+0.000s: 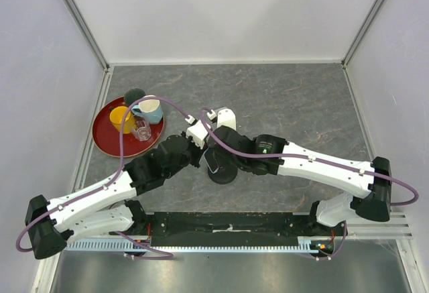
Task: Place the phone on the phone stand
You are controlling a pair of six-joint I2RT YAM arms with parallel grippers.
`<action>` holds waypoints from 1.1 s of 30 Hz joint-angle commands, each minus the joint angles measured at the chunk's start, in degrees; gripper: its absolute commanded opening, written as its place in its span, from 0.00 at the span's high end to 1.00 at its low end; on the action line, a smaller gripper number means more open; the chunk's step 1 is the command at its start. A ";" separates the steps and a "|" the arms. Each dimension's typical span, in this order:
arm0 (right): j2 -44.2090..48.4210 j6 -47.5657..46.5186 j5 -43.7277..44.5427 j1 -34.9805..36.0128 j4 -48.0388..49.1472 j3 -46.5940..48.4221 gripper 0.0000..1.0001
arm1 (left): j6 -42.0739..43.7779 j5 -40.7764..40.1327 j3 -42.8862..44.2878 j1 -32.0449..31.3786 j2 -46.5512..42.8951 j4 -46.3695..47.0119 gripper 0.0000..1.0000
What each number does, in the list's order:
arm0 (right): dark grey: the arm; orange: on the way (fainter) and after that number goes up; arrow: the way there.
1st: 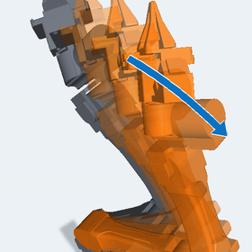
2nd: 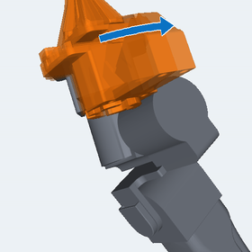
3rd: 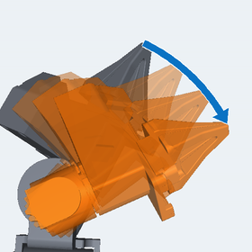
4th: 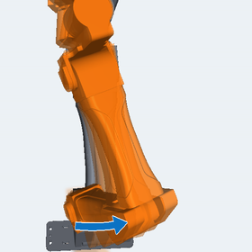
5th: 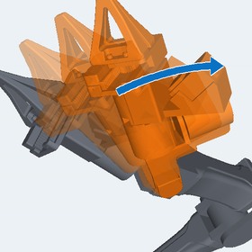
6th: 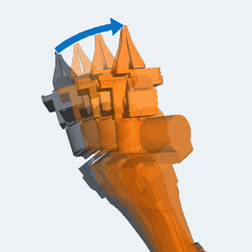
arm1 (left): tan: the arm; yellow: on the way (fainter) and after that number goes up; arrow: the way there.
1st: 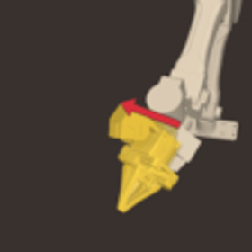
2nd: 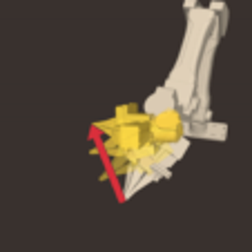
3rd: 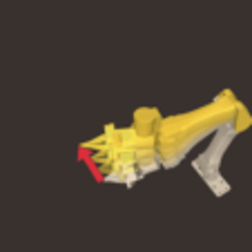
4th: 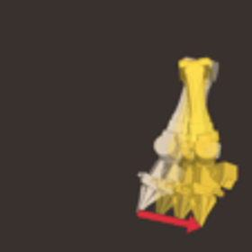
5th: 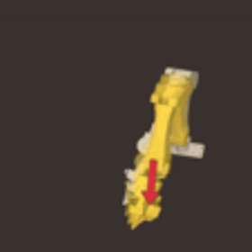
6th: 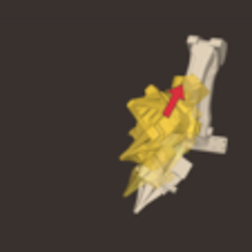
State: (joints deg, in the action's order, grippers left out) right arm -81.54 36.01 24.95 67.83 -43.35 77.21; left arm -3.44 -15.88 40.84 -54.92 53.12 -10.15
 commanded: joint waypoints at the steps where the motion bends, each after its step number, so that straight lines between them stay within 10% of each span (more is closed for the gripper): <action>1: -3.01 6.53 17.85 -1.91 -28.11 0.04 1.00 | 1.51 -18.49 1.61 1.30 -5.57 4.62 0.98; 14: -7.58 -3.83 20.94 -2.79 -17.03 1.01 1.00 | 2.83 -3.64 5.56 -0.10 -0.84 -1.27 0.98; 33: -2.31 -9.82 7.84 -6.22 -6.92 -3.38 0.95 | 2.12 -5.83 5.13 -0.19 -2.50 -1.89 0.97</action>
State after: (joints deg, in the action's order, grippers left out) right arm -84.09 31.35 23.94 66.39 -40.01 77.95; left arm -2.92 -17.80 42.26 -54.96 53.84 -12.86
